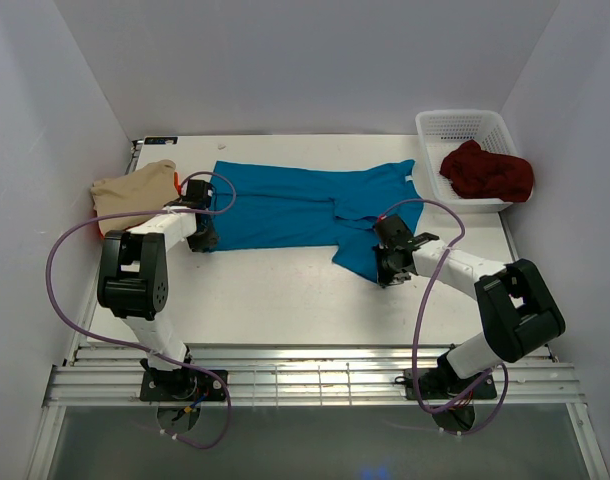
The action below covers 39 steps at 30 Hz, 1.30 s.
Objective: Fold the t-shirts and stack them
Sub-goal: Grap the side of the flattened tshirt closest away from the robot with both arms, then fold the other side of the tshirt into a rectangle
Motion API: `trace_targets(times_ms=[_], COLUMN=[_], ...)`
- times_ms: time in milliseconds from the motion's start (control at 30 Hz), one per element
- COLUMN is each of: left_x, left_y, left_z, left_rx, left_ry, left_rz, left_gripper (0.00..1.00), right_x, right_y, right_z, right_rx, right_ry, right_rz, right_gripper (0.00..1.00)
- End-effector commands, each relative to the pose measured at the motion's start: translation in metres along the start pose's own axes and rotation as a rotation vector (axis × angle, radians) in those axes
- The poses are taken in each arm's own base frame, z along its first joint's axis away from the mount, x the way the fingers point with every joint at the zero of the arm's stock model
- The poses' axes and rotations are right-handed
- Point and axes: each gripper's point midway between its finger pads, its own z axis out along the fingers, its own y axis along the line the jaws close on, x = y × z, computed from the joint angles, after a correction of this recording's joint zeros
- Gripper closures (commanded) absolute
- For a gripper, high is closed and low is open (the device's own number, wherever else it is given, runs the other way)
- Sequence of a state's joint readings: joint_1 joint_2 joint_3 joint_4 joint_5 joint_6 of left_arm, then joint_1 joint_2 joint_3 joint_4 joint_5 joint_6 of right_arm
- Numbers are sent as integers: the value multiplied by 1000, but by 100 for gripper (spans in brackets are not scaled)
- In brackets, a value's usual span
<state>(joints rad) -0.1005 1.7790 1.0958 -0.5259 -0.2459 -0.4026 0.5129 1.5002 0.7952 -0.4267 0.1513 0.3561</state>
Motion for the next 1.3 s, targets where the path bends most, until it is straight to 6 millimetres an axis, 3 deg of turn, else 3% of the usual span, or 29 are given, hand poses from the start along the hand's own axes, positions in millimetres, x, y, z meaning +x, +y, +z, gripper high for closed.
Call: trace_targets(times_ms=[0, 67, 100, 233, 300, 467, 600, 733, 900, 1067, 1100, 1267], left_x=[-5, -11, -13, -25, -30, -44, -64, -88, -103, -126, -123, -140], left_y=[8, 6, 5, -2, -5, -8, -14, -23, -31, -34, -34, -39], left_z=[-2, -4, -3, -3, -3, -7, -12, -14, -4, 0, 7, 9], left_rx=[-40, -38, -37, -18, -10, -10, 3, 28, 52, 78, 76, 120], left_ry=[-15, -29, -30, -46, -52, -84, -123, -155, -150, -162, -138, -134], left_rz=[13, 12, 12, 16, 17, 7, -5, -23, -36, -57, -56, -74], left_gripper=[67, 76, 87, 95, 95, 95, 93, 93, 92, 92, 92, 92], right_x=[-18, -23, -34, -57, -65, -111, -143, -172, -206, -226, -237, -256], right_y=[0, -2, -1, 2, 3, 12, 7, -5, -19, -38, -42, -54], right_z=[-13, -18, -22, -26, -22, -29, -24, -21, -19, -12, -16, -6], right_rx=[19, 30, 40, 52, 65, 72, 100, 126, 144, 160, 163, 177], right_ry=[-58, -61, -84, -114, -114, -189, -212, -231, -260, -260, -278, -269], right_rz=[-2, -17, -17, -30, -36, -48, -64, -60, -55, -46, -37, -49], right_gripper=[92, 92, 92, 92, 92, 92, 92, 92, 92, 92, 92, 92])
